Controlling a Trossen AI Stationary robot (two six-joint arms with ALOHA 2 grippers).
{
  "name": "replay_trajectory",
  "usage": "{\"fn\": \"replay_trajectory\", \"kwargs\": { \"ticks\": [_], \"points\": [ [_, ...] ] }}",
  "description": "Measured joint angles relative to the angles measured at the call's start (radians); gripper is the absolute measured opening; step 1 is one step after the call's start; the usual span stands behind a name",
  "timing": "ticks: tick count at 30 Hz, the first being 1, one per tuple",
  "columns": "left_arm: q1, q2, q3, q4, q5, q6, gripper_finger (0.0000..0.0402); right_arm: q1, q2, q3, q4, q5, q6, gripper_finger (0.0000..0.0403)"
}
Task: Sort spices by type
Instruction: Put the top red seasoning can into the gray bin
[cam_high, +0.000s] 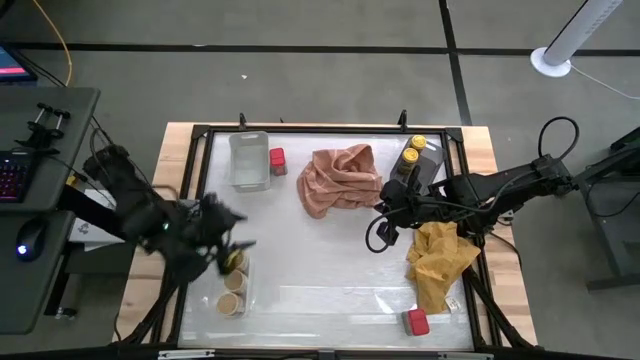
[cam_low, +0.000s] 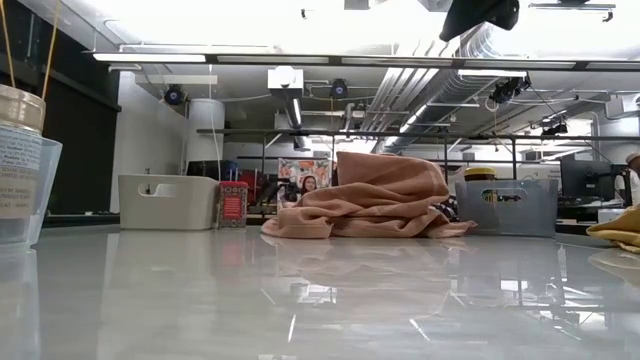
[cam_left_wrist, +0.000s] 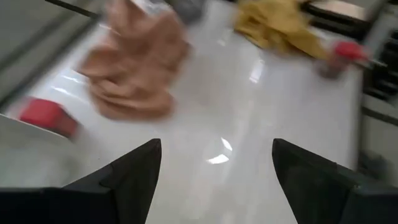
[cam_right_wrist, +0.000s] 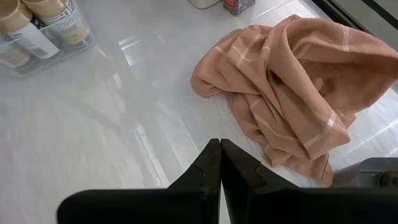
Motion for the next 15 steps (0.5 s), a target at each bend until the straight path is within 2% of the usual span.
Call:
{"fn": "replay_trajectory", "kwargs": {
  "ticks": [3,6,9,12,15],
  "points": [
    [0.130,-0.005,0.000,0.029,-0.038,0.079,0.0292,0.000,0.000,0.000,-0.013,-0.002,0.022,0.0000],
    [0.252,-0.005,-0.017,0.130,-0.052,0.181,0.0292,0.001,0.000,0.000,-0.031,-0.002,0.049,0.0000],
    [0.360,-0.005,-0.081,0.362,-0.036,0.348,0.0292,0.001,0.000,0.000,-0.051,-0.002,0.077,0.0000],
    [0.449,-0.002,-0.169,0.655,0.055,0.505,0.0291,0.001,0.000,0.000,-0.059,-0.002,0.096,0.0000],
    [0.524,0.013,-0.274,0.959,0.152,0.597,0.0291,0.001,0.000,0.000,-0.059,0.016,0.099,0.0000]
  ]
}}
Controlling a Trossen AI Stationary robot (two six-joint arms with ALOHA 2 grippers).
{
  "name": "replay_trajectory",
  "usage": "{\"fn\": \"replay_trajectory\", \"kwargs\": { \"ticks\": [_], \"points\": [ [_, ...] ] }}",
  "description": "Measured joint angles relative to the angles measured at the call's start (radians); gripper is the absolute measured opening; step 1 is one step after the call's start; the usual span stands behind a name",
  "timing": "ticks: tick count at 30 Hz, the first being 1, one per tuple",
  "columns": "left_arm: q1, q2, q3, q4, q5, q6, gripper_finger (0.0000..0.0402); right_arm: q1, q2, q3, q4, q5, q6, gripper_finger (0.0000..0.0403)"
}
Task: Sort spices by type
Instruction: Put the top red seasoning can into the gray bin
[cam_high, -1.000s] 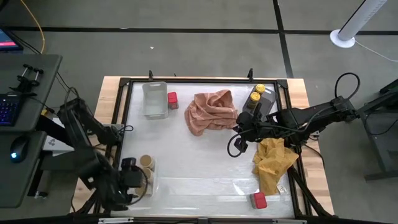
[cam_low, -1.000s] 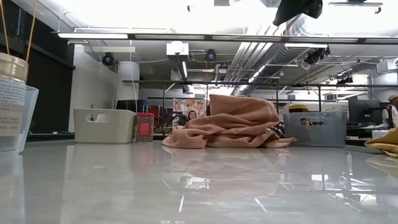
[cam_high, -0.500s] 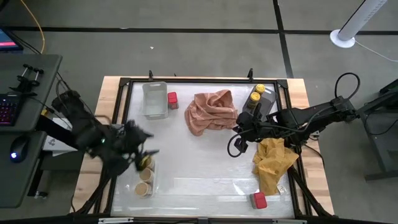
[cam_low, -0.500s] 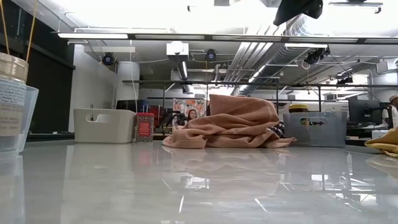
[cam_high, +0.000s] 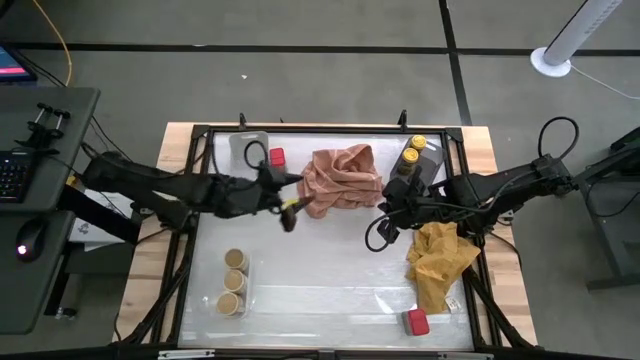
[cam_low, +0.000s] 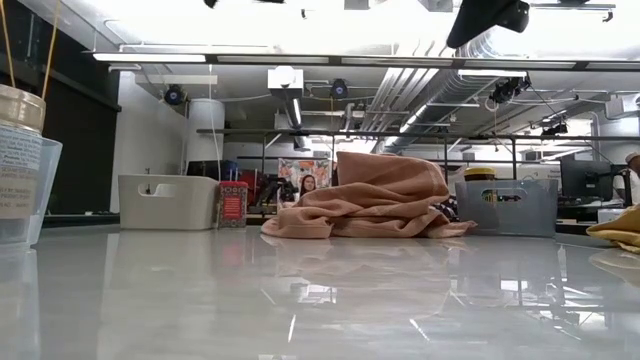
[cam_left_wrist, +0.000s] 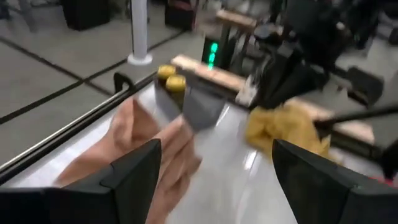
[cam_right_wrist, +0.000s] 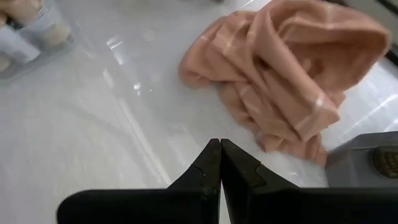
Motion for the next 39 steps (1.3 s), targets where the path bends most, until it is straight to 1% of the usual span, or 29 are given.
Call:
{"fn": "replay_trajectory", "kwargs": {
  "ticks": [2,4,6,8,12,16,39],
  "points": [
    [0.039,0.015,-0.059,0.167,0.018,0.007,0.0291,0.000,0.000,0.000,0.000,0.040,0.022,0.0001],
    [0.069,0.026,-0.109,0.305,0.020,-0.045,0.0291,0.000,0.000,0.000,0.002,0.092,0.062,0.0001],
    [0.086,0.037,-0.139,0.395,0.020,-0.101,0.0291,0.000,0.000,0.000,0.011,0.153,0.101,0.0001],
    [0.090,0.039,-0.161,0.436,0.035,-0.119,0.0291,0.000,0.000,0.000,0.027,0.196,0.110,0.0001],
    [0.087,0.034,-0.171,0.430,0.092,-0.105,0.0291,-0.006,0.000,0.000,0.046,0.188,0.078,0.0001],
    [0.086,0.034,-0.171,0.441,0.118,-0.096,0.0291,-0.007,0.000,0.000,0.044,0.173,0.077,0.0001],
    [0.086,0.034,-0.171,0.442,0.112,-0.075,0.0291,-0.007,0.000,0.000,0.044,0.181,0.081,0.0001]
  ]
}}
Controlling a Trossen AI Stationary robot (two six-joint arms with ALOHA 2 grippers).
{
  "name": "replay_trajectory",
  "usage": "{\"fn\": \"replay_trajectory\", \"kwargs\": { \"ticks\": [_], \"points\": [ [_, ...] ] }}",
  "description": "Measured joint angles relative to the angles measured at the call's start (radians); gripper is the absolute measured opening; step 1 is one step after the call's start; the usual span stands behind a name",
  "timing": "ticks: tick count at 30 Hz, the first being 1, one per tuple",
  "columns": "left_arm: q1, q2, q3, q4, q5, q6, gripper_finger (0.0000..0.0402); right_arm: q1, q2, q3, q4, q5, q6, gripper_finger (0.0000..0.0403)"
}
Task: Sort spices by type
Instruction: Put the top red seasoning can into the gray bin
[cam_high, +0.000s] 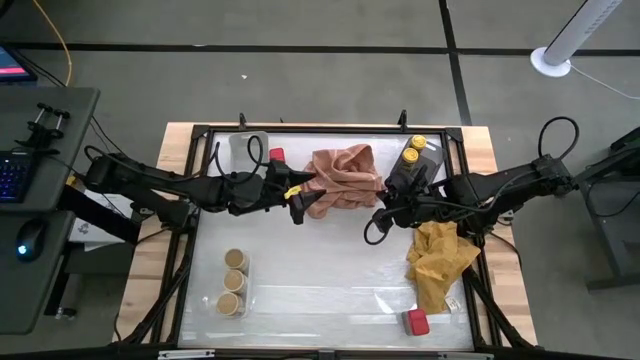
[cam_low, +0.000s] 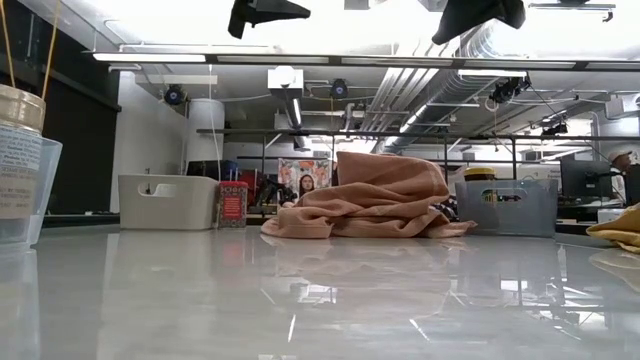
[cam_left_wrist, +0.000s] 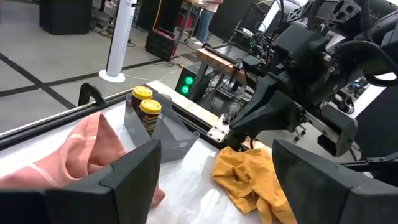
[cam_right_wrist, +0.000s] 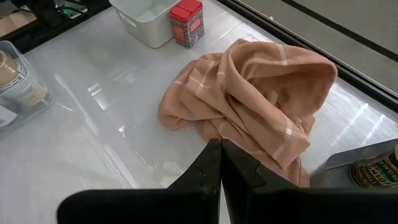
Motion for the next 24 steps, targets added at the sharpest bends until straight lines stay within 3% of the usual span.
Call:
{"fn": "replay_trajectory", "kwargs": {
  "ticks": [8,11,15,24],
  "points": [
    [0.000,0.000,0.000,0.001,0.001,-0.026,0.0291,0.000,0.000,0.000,0.001,0.009,0.040,0.0001],
    [0.004,-0.016,0.000,0.017,0.049,-0.025,0.0291,0.000,0.000,0.000,0.001,0.009,0.032,0.0001],
    [0.027,-0.094,0.001,0.041,0.148,0.047,0.0291,0.000,0.000,0.000,0.001,0.009,-0.045,0.0001],
    [0.088,-0.242,0.002,-0.087,0.149,0.151,0.0291,0.000,0.000,0.000,0.005,0.023,-0.048,0.0001]
  ]
}}
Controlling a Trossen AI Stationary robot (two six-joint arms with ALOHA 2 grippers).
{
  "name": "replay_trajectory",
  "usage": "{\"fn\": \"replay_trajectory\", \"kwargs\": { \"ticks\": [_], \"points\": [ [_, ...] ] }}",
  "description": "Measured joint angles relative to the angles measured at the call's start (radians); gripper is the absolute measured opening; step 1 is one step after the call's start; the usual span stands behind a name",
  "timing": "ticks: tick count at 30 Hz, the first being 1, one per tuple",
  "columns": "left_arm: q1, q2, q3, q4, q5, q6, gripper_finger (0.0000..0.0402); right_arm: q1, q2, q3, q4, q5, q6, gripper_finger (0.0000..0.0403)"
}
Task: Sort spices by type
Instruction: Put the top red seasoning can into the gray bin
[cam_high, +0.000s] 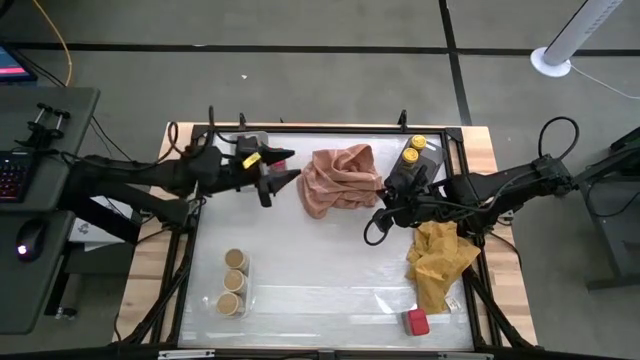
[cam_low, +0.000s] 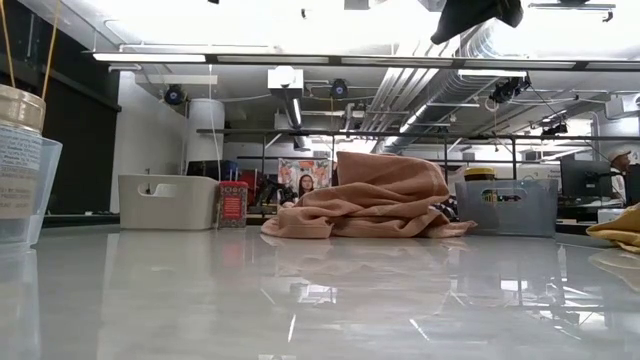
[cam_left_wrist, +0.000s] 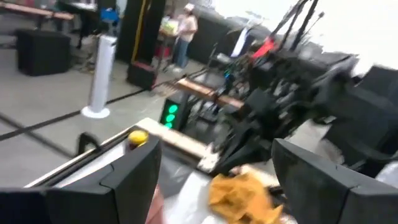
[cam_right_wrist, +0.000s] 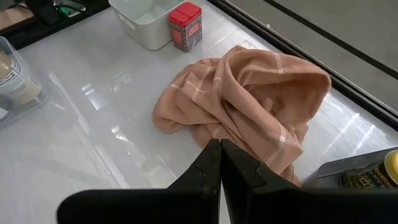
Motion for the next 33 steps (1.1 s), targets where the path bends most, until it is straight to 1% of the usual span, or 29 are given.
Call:
{"fn": "replay_trajectory", "kwargs": {
  "ticks": [3,6,17,22,24,26,29,31,33],
  "points": [
    [0.011,0.001,0.000,-0.060,-0.023,0.003,0.0291,0.000,0.000,0.000,0.002,0.002,-0.001,0.0001],
    [0.013,0.020,0.000,-0.087,-0.029,-0.029,0.0291,0.000,0.000,0.000,0.003,0.003,-0.001,0.0001],
    [0.012,0.140,-0.002,-0.068,-0.011,-0.039,0.0291,0.000,0.000,0.000,0.004,0.008,0.001,0.0001],
    [0.048,0.127,-0.002,-0.025,0.052,-0.026,0.0291,0.000,0.000,0.000,0.003,0.023,0.002,0.0001],
    [0.064,0.110,-0.002,-0.010,0.049,-0.008,0.0291,0.000,0.000,0.000,0.003,0.023,0.008,0.0001],
    [0.081,0.099,-0.002,-0.020,0.019,-0.005,0.0291,0.000,0.000,0.000,0.003,0.023,0.022,0.0001],
    [0.099,0.097,-0.002,-0.089,-0.036,-0.005,0.0291,0.000,0.000,0.000,0.004,0.022,0.026,0.0001],
    [0.105,0.104,-0.002,-0.177,-0.078,-0.023,0.0291,0.000,0.000,0.000,0.004,0.022,0.040,0.0001],
    [0.110,0.119,-0.002,-0.287,-0.104,-0.073,0.0291,0.000,0.000,0.000,0.004,0.021,0.051,0.0001]
  ]
}}
